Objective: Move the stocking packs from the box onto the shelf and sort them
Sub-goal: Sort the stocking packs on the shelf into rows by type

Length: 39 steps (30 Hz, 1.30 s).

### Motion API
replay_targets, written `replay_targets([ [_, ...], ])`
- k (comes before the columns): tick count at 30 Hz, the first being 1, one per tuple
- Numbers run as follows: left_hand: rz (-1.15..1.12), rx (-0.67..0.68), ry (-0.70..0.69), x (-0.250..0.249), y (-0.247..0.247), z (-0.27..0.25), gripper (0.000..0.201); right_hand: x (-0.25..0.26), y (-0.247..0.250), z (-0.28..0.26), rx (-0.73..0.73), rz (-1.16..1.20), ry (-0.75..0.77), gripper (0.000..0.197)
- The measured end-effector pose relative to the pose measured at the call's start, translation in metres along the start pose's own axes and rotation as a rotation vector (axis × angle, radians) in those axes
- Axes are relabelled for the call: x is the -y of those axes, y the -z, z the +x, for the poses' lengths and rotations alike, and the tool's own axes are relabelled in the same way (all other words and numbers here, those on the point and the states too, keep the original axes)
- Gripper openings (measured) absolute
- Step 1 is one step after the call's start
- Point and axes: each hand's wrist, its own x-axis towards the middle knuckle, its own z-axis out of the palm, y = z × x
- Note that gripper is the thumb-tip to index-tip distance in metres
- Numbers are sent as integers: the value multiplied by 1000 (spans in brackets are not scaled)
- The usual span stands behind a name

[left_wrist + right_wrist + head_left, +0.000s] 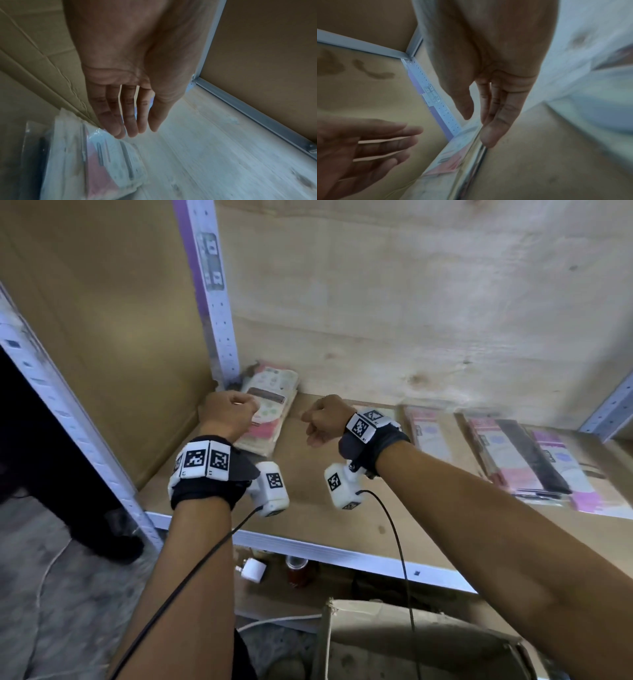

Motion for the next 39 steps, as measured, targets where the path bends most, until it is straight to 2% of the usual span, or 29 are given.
replay_targets([
  [2, -18, -16, 4, 3, 9, 2, 20, 10, -23, 13, -6, 72, -32, 34],
  [4, -28, -14, 9, 4, 13, 2, 19, 17, -41, 23, -19, 30, -19, 38],
  [8, -15, 2, 2, 2, 15, 0, 13, 10, -66, 27, -17, -53, 106, 22],
  [10, -18, 5, -1, 0, 14, 0, 7, 0, -71, 26, 0, 16, 60, 17],
  [13, -10, 7, -8, -2, 13, -2, 5, -5, -65, 26, 44, 171, -39, 25],
  [15, -13, -1, -9, -2, 13, -2, 7, -4, -55, 22, 28, 82, -48, 11],
  [16, -16, -6, -11, -2, 13, -1, 9, -5, -50, 18, 9, -2, -65, 27],
  [17, -16, -8, -14, -2, 13, -1, 8, -6, -45, 15, -8, -62, -82, 34],
  [18, -10, -7, -17, -1, 14, 0, 8, -7, -39, 10, -21, -60, -83, 29],
  [19, -9, -9, -17, -1, 14, 0, 10, -9, -33, 4, -28, -28, -73, 24],
  [21, -9, 7, -7, 1, 11, -1, 8, -18, -20, -6, -38, 118, -53, 28],
  [23, 39, 75, -21, 1, 6, -4, 28, -24, -5, -26, -32, 252, -19, 23],
  [25, 160, 177, -82, -2, 0, -10, 46, -27, 13, -50, -20, 354, 0, 9],
  [27, 282, 247, -176, -8, -8, -18, 63, -28, 33, -74, -31, 467, 18, 13],
  [30, 377, 298, -295, -17, -24, -33, 68, -24, 62, -104, -47, 593, 53, 19],
  [33, 386, 310, -422, -26, -43, -49, 57, -18, 87, -127, -56, 675, 47, 35],
  [36, 241, 209, -571, -39, -60, -61, 27, -12, 108, -145, -6, 692, 68, 24],
  [38, 194, 145, -651, -46, -70, -70, 26, -11, 121, -157, 5, 731, 84, 22],
  [39, 140, 128, -677, -48, -73, -73, 25, -10, 126, -160, 5, 765, 89, 27],
])
